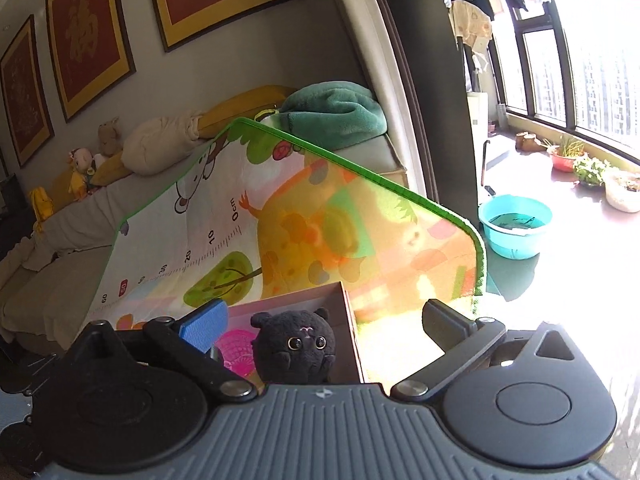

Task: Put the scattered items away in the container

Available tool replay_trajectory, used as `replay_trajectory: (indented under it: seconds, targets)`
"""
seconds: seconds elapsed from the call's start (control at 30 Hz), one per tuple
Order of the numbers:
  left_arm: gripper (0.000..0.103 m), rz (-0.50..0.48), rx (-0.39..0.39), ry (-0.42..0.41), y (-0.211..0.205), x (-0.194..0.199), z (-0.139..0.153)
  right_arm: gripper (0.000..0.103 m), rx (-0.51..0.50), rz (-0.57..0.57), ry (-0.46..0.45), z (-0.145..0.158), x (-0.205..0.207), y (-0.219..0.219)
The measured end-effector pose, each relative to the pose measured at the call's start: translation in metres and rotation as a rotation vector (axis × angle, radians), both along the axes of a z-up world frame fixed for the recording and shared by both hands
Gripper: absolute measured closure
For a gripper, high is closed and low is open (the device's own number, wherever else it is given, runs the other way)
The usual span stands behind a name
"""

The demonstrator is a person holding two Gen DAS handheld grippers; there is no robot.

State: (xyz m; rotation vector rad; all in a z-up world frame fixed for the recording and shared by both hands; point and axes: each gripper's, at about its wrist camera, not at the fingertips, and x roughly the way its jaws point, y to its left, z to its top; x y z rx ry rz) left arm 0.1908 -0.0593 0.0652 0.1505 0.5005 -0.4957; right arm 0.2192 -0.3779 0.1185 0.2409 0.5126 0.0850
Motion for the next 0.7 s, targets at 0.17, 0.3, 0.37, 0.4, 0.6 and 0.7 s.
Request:
replay_trajectory:
  seconds: [0.17,0.3,0.37,0.4,0.6,0.7]
  targets:
    - [0.0,0.197,-0.037,0.037,0.053,-0.009,-0.02,0.0,-0.036,-0.01,0.04,-0.005,0.003,0.017]
    - [0.0,0.275,-0.074,0.024,0.084,-0.019,-0.025,0.0,0.038,-0.015,0.054,0.0,0.014,0.03]
    - [0.0,0.286,-0.068,0.011,0.094,-0.024,-0.027,0.0,0.067,0.007,0.066,0.002,0.019,0.039]
    - [0.0,0.294,-0.068,0.016,0.099,-0.025,-0.029,0.0,0.069,0.021,0.073,0.003,0.02,0.047]
    - [0.0,0.363,-0.063,0.052,0.117,-0.029,-0.042,0.0,-0.053,0.155,0.084,-0.003,0.024,0.122]
    - [0.0,0.364,-0.065,0.047,0.119,-0.032,-0.045,0.001,-0.133,0.232,0.065,-0.004,0.032,0.169]
